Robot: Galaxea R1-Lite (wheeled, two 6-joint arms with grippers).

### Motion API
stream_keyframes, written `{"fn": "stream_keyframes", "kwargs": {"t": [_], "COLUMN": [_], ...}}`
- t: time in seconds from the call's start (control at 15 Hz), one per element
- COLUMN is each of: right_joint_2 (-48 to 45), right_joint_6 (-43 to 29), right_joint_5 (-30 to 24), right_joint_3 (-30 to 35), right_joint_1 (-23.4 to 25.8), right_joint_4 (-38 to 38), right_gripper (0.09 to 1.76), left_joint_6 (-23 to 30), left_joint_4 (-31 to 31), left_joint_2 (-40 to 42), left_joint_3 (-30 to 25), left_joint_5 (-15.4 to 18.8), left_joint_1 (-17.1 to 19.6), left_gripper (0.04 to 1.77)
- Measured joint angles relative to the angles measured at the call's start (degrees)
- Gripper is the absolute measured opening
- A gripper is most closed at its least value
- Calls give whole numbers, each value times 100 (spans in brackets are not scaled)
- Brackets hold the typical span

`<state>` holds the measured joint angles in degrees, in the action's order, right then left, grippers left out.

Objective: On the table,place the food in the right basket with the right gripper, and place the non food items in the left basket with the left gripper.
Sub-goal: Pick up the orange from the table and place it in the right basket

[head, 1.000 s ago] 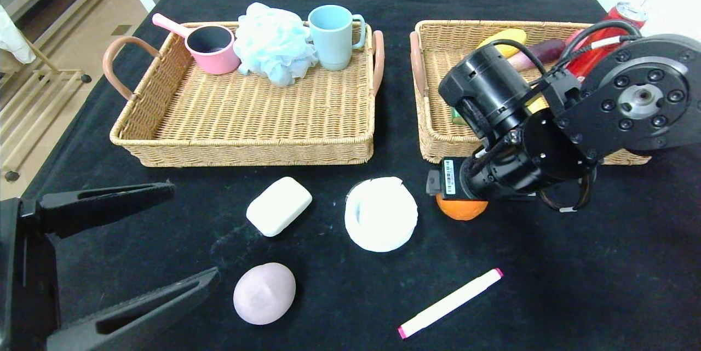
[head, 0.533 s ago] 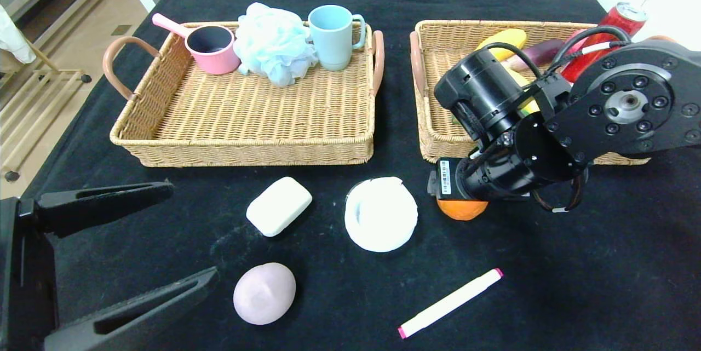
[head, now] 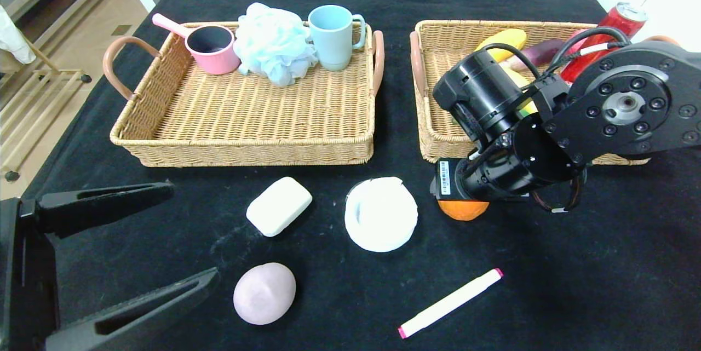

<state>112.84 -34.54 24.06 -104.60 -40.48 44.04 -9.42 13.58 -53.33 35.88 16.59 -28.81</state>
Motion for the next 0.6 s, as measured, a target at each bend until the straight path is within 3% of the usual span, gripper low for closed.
{"fn": "stream_keyframes", "kwargs": {"t": [0.6], "right_joint_2": [-143], "right_joint_6": [22], "right_joint_5": [-15], "right_joint_3": [-32], "right_joint_1": [-61], "right_joint_4": [60], "right_gripper": [121], "left_joint_6": [-44], "left_joint_4": [-44], "left_joint_2": [-35], "left_joint_3": [-11], "left_joint_5": [-6], "left_joint_1": [-7], "left_gripper": [172]}}
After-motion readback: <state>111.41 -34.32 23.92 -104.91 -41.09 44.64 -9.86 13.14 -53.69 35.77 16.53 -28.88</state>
